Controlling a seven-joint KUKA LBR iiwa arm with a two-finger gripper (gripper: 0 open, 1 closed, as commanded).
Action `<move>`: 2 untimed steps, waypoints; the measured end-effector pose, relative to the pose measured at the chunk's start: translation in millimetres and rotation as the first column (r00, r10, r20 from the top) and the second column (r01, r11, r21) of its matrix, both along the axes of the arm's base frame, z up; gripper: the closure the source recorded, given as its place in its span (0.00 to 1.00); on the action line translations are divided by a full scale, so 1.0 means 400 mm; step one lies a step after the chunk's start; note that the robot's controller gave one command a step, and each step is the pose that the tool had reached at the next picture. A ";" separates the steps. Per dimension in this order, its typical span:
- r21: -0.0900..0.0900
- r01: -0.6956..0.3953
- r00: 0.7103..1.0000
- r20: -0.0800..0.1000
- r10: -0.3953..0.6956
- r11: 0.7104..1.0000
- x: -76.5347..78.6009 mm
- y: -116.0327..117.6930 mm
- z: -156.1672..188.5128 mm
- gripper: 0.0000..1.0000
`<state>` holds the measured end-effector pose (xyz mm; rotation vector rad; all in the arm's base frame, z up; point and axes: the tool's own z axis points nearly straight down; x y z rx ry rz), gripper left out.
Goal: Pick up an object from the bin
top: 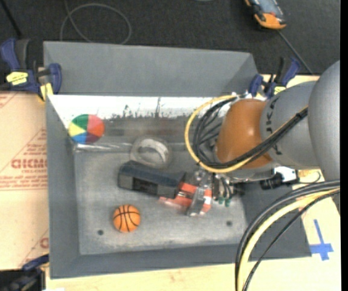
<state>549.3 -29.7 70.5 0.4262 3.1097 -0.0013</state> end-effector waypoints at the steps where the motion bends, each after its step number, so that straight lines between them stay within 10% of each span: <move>1: 0.000 0.000 1.000 -0.002 0.000 1.000 -0.002 0.000 0.009 1.00; 2: 0.001 -0.001 1.000 -0.002 0.001 1.000 -0.001 -0.001 0.030 1.00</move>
Offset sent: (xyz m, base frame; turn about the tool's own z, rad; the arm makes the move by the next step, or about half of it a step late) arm 0.0001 0.0001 0.0202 0.0000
